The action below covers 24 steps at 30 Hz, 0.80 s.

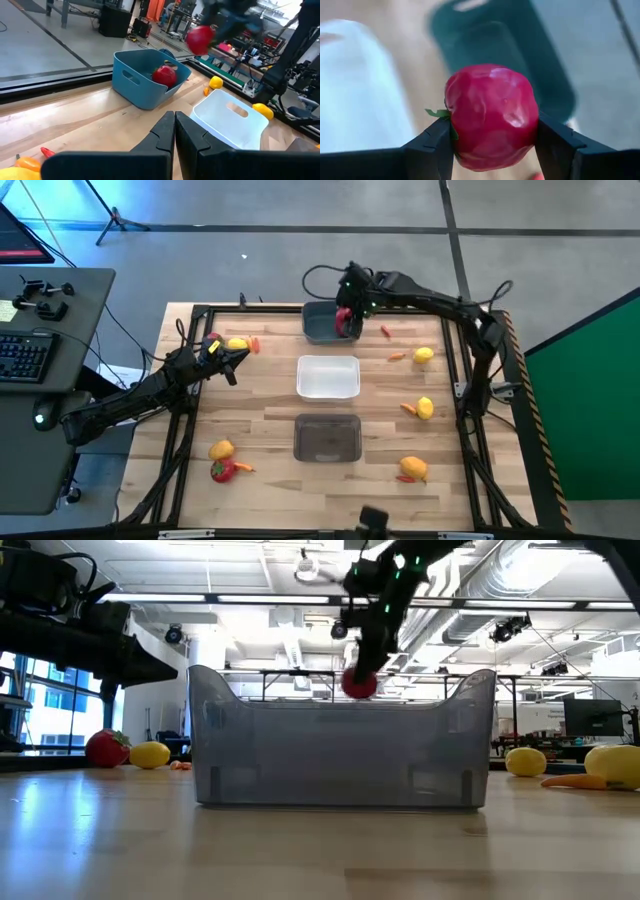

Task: Sort produce into baskets
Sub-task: Put the red tomato into the blue bin

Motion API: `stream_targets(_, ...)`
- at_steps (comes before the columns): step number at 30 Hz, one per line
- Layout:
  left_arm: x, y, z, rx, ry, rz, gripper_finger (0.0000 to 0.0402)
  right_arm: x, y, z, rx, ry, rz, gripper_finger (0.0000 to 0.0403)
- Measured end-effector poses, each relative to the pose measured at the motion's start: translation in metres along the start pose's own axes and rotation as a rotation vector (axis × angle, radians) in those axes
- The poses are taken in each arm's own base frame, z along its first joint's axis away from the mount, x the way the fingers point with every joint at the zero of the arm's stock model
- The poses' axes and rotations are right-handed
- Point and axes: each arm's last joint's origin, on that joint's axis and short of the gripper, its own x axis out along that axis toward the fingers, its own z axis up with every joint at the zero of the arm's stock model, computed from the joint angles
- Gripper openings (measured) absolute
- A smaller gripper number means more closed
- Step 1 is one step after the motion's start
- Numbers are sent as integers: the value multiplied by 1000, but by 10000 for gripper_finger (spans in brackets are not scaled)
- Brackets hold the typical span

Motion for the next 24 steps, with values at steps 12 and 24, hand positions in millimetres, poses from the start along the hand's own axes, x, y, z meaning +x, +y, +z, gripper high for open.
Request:
stream_targets(12, 3, 2, -3, 87, 36, 43, 1, 63, -55, -7, -31, 4, -67, 194)
stream_targets(24, 5, 3, -6, 84, 67, 62, 1, 85, -66, -16, -68, 44, -42, 194)
